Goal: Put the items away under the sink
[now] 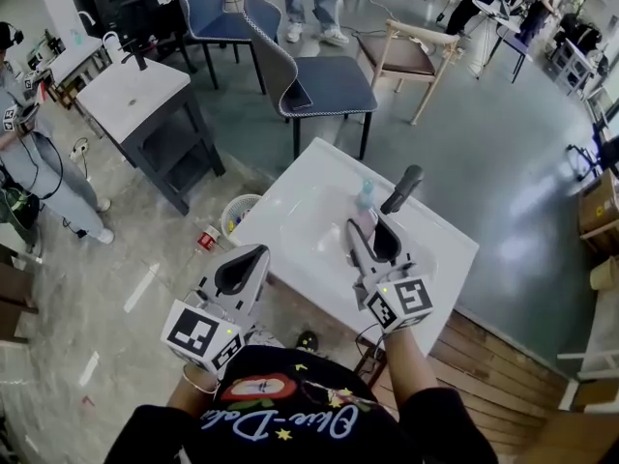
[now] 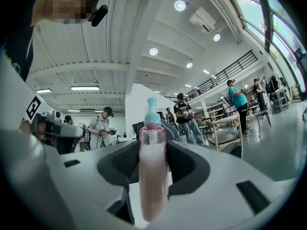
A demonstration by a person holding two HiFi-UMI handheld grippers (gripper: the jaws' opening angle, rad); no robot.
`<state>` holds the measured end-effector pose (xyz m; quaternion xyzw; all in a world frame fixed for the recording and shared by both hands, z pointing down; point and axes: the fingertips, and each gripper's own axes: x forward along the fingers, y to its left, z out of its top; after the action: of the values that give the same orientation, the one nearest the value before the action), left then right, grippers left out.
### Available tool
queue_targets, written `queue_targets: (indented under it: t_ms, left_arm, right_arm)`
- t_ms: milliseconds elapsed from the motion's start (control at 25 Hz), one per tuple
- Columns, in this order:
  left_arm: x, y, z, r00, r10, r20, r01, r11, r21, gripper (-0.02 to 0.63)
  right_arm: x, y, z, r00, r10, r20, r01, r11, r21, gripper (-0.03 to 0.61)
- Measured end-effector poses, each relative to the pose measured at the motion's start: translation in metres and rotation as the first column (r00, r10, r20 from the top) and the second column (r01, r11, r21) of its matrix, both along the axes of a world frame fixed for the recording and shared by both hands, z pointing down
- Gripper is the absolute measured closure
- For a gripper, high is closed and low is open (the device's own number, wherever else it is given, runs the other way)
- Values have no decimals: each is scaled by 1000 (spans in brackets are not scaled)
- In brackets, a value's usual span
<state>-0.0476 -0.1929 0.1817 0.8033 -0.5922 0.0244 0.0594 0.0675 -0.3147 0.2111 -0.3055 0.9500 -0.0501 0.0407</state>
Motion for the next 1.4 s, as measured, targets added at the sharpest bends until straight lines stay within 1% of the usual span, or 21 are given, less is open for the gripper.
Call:
queue_targets:
  t_ms: [200, 360, 480, 800, 1120, 1400]
  left_arm:
    - [-9, 2, 1, 1000, 28, -5, -28, 1000, -6, 606]
    - [-15, 11, 2, 997, 71, -5, -71, 997, -22, 606]
    - [-24, 16, 3, 996, 86, -8, -87, 996, -31, 606]
    - [-35, 32, 2, 992, 128, -14, -129, 991, -20, 606]
    - [-39, 50, -3, 991, 134, -18, -135, 991, -11, 606]
    - [-53, 69, -2, 992, 121, -23, -121, 993, 2, 606]
  right_arm:
    - [-1, 7, -3, 999, 32, -5, -32, 999, 6, 393]
    - [0, 17, -5, 997, 78, -4, -78, 997, -3, 393]
    - [0, 25, -9, 994, 110, 2, -110, 994, -3, 393]
    - [-4, 52, -9, 988, 152, -8, -152, 988, -3, 393]
    - [-4, 69, -15, 986, 169, -4, -169, 986, 1, 393]
    - [-15, 88, -18, 986, 168, 4, -168, 986, 9, 393]
